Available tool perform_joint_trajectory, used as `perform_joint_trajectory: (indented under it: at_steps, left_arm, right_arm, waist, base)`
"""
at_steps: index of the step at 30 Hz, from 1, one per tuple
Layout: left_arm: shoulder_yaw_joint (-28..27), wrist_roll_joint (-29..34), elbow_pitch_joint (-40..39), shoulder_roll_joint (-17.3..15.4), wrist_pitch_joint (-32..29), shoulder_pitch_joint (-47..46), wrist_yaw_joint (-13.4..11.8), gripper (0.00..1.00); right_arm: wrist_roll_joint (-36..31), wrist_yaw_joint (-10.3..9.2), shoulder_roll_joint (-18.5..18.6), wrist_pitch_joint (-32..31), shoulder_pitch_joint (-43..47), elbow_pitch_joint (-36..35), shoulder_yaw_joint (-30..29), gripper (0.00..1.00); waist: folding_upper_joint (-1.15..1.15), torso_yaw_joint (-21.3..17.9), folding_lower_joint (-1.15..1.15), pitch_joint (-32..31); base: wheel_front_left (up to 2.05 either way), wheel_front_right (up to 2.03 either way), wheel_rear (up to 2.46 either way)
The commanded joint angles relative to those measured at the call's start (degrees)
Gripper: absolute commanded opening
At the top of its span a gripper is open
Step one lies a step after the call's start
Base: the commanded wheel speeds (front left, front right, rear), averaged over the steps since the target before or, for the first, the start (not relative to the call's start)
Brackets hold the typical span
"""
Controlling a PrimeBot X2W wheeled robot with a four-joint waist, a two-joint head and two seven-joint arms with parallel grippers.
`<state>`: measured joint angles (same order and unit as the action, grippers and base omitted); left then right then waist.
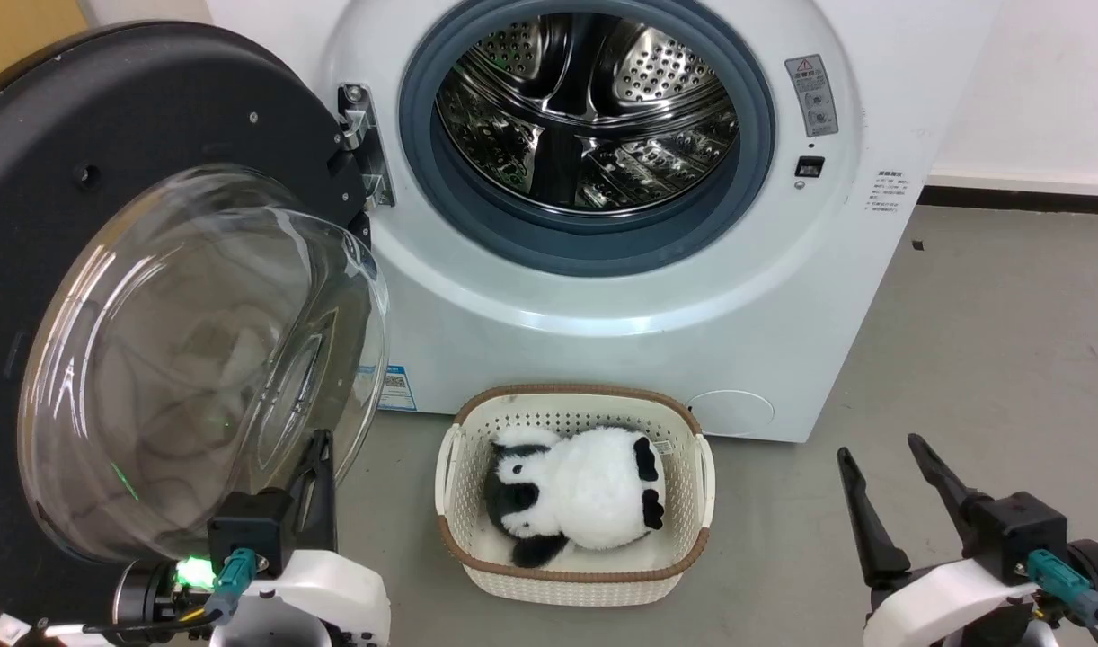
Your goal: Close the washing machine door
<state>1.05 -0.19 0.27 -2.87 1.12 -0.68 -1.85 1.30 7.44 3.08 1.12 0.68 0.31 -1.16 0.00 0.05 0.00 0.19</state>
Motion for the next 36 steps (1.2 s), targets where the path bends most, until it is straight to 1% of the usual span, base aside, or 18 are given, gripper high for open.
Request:
perform_joint_trajectory:
  at_steps: [1, 11, 21, 30, 36]
  left_arm:
    - [0.25, -0.23, -0.12, 0.00, 0.56, -0.63, -0.38, 0.00]
    - [0.50, -0.61, -2.38, -0.16, 1.76, -3.51, -0.49, 0.00]
    - [-0.27, -1.98, -6.48, -0.18, 2.95, -8.50, 1.31, 0.00]
    - [-3.23, -6.69, -9.98, -0.02, 4.03, -13.53, 3.44, 0.00]
    - [-5.79, -10.61, -11.50, -0.01, 4.75, -16.53, 4.27, 0.00]
  right_arm:
    - [0.62, 0.00, -0.02, 0.56, -0.14, 0.07, -0.36, 1.00]
    - [1.71, 0.01, -0.04, 1.76, -0.34, 0.07, -1.56, 1.00]
    - [2.73, 0.01, -0.06, 2.95, -0.55, 0.06, -2.76, 1.00]
    - [3.31, 0.02, -0.07, 4.03, -0.89, 0.02, -4.01, 1.00]
    - [3.75, 0.02, -0.08, 4.75, -1.07, 0.10, -4.67, 1.00]
  waist:
    - [0.00, 0.05, 0.00, 0.02]
    - [0.00, 0.98, 0.00, 0.50]
    - [0.00, 3.58, 0.00, 1.13]
    - [0.00, 7.21, 0.00, 2.00]
    - [0.00, 10.18, 0.00, 2.42]
  base:
    - [0.00, 0.00, 0.00]
    - [0.00, 0.00, 0.00]
    - [0.00, 0.00, 0.00]
    - [0.00, 0.00, 0.00]
    - [0.00, 0.00, 0.00]
